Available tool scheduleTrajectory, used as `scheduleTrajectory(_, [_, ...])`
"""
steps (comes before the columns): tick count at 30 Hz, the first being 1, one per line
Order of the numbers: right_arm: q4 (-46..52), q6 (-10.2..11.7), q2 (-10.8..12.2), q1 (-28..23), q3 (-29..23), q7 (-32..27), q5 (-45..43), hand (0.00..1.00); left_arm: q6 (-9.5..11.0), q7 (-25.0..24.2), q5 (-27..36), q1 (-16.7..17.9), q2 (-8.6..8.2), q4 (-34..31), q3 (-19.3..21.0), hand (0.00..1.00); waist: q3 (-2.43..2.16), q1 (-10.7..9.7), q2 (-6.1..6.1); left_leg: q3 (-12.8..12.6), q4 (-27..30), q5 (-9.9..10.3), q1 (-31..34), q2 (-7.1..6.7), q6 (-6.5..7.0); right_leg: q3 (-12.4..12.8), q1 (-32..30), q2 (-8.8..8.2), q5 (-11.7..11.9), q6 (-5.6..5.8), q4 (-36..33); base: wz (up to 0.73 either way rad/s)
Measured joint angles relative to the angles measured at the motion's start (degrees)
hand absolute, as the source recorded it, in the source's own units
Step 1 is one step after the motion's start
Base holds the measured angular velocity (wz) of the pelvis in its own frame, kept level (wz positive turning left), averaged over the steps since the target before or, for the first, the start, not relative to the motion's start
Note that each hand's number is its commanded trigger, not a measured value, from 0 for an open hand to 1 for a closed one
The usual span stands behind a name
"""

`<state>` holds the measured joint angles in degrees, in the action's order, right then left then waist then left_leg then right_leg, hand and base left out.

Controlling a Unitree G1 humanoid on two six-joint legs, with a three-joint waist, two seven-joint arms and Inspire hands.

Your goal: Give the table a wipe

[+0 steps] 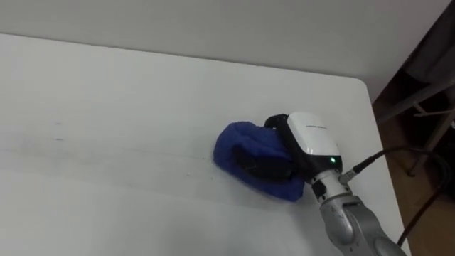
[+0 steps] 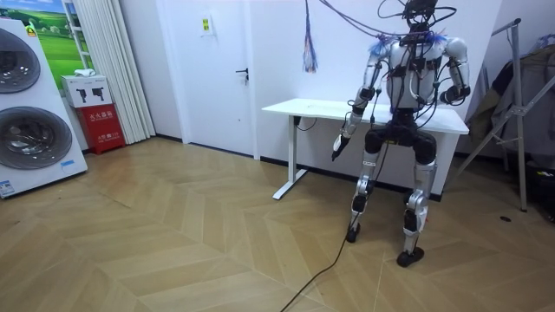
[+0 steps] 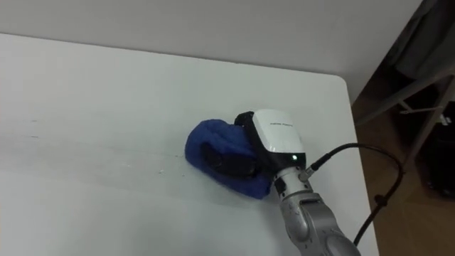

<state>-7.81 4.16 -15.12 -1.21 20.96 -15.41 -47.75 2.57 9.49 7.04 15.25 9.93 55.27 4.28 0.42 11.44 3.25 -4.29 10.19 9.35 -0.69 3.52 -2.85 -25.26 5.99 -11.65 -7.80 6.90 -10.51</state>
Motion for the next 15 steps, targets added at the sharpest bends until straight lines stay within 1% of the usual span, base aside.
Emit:
scheduleTrajectory(10, [-0.01, 0.0, 0.0, -0.03, 0.31, -0.01, 0.0, 0.0, 0.0, -0.11, 0.01, 0.12, 0.0, 0.04, -0.01, 0.0, 0.06, -0.05, 0.09, 0.29, -0.01, 0.0, 0.03, -0.04, 0.0, -0.13, 0.14, 0.0, 0.0, 0.0, 0.0, 0.0])
scheduleTrajectory(15, [-0.03, 0.17, -0.08, -0.07, 0.16, -0.35, -0.02, 0.0, 0.02, -0.16, 0.01, -0.13, 0.01, 0.61, 0.01, 0.0, 0.23, -0.22, 0.21, 0.73, 0.12, 0.0, 0.17, -0.11, 0.0, -0.24, 0.3, 0.0, -0.01, 0.01, 0.01, 0.03])
